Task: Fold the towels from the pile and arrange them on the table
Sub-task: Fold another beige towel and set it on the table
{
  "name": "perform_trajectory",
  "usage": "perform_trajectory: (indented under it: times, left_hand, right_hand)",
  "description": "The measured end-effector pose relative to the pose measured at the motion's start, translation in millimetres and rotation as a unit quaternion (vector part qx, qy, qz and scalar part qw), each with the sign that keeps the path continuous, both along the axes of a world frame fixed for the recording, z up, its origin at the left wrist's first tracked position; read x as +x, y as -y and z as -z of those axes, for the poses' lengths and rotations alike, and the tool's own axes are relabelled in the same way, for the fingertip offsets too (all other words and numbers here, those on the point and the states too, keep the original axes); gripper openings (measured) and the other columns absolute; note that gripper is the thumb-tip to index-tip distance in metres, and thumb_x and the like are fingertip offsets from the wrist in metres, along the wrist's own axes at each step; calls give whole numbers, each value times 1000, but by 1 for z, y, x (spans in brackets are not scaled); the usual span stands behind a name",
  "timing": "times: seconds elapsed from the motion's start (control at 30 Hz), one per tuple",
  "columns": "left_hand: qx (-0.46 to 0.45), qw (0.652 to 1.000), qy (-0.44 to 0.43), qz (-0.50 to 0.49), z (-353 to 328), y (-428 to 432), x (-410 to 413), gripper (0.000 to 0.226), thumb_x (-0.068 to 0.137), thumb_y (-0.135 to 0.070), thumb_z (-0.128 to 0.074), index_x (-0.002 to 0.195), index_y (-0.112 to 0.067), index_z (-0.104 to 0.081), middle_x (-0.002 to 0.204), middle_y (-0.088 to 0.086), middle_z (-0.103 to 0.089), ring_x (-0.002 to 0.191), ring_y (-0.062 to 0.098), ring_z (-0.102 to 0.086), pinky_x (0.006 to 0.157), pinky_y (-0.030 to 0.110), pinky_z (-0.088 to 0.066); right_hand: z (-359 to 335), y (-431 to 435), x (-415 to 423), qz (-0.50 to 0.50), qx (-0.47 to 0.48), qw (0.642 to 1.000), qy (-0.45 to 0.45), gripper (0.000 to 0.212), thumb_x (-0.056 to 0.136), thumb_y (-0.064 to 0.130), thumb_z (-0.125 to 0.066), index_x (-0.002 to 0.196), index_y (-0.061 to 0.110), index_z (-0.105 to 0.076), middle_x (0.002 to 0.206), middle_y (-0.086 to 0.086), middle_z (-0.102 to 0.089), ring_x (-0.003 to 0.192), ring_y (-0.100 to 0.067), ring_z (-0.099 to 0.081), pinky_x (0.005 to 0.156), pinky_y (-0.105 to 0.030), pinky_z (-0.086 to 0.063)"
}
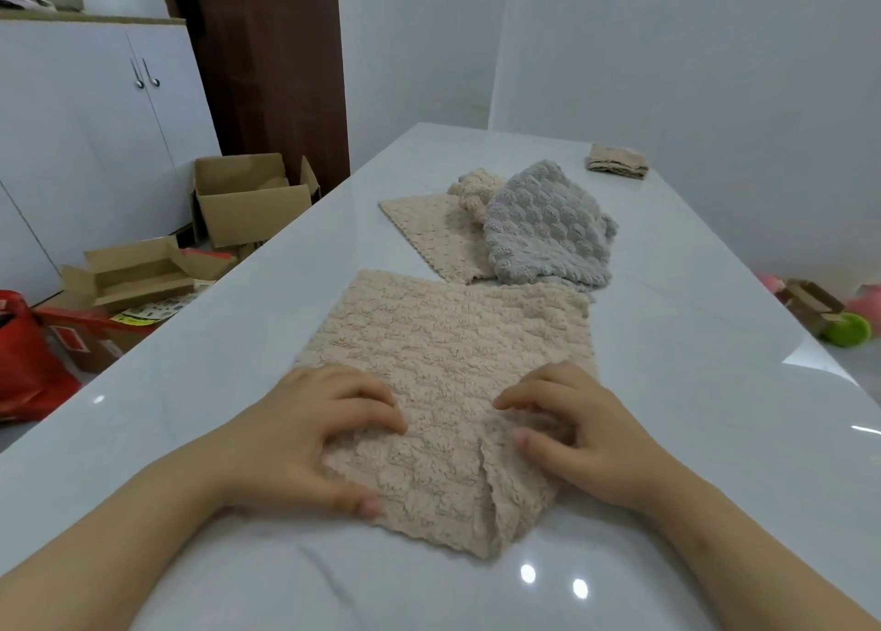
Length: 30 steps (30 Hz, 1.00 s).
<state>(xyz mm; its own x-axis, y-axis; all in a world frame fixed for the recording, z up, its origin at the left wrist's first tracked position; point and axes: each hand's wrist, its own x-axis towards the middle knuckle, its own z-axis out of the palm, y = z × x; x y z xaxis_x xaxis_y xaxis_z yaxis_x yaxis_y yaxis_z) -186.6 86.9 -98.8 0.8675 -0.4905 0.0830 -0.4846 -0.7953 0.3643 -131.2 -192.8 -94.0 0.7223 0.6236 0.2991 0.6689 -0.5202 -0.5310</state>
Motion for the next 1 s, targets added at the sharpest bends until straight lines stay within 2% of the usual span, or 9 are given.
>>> perform_trajectory:
  times: [0.17,0.3,0.43,0.53,0.63,0.77,0.83,0.9,1.0]
  left_hand:
    - [-67,997,32,-32,1,5,4,45,63,-70,-56,104,-51,-54,115,-34,-45,114,-15,-34,104,24,-28]
    - [-73,996,39,-35,4,5,2,53,60,-75,-57,107,-50,-53,115,-31,-49,115,-11,-39,103,32,-32]
    - [24,999,15,-16,6,6,1,79,46,-90,-48,118,-57,-41,121,-36,-32,117,-9,-27,103,21,-17]
    - [5,997,66,-45,5,13,-1,72,53,-82,-52,115,-45,-55,115,-31,-42,110,-4,-37,97,25,-27]
    - [-12,991,124,-50,3,17,-1,60,63,-68,-56,110,-32,-63,105,-24,-53,100,4,-53,87,23,-35]
    - [-10,992,118,-51,1,17,-5,75,57,-73,-57,119,-32,-56,104,-27,-51,98,-6,-45,84,18,-34]
    - [-9,989,139,-56,2,19,-5,66,61,-69,-56,115,-30,-59,100,-24,-57,95,-2,-51,83,23,-39]
    - [-37,981,174,-79,1,21,-3,42,71,-52,-53,102,-26,-65,90,-17,-66,83,5,-60,75,28,-47]
    - [-140,961,170,-169,-2,17,-2,17,70,-37,-48,83,-37,-59,75,-14,-65,68,5,-55,67,16,-43]
  right_hand:
    - [4,-4,-1,-41,-88,995,5,38,74,43,-54,112,39,-60,114,27,-43,116,5,-31,104,-20,-23]
    - [5,-4,-2,-38,-59,998,1,22,71,36,-58,90,28,-66,110,25,-48,115,2,-35,103,-26,-28]
    - [6,-8,-3,-18,11,1000,16,8,70,22,-63,76,17,-65,92,12,-63,98,-12,-53,89,-30,-40]
    - [7,-6,-2,50,86,995,-19,4,74,16,-65,75,20,-63,80,1,-65,84,-10,-55,77,-24,-44]
    - [9,-3,2,120,153,979,-68,18,77,10,-66,70,24,-59,69,10,-62,68,-2,-53,63,-11,-41]
    - [11,-1,7,172,248,946,-116,21,78,7,-62,64,19,-53,58,10,-51,56,-5,-44,54,-15,-35]
    - [10,0,9,185,280,932,-134,21,79,7,-62,64,18,-53,56,6,-50,54,-7,-43,52,-16,-35]
    - [11,1,11,197,292,925,-141,24,81,6,-62,63,19,-53,49,12,-47,48,-4,-40,48,-13,-33]
    - [11,0,11,201,297,921,-155,24,84,6,-60,65,17,-51,38,14,-44,37,-1,-36,41,-10,-30]
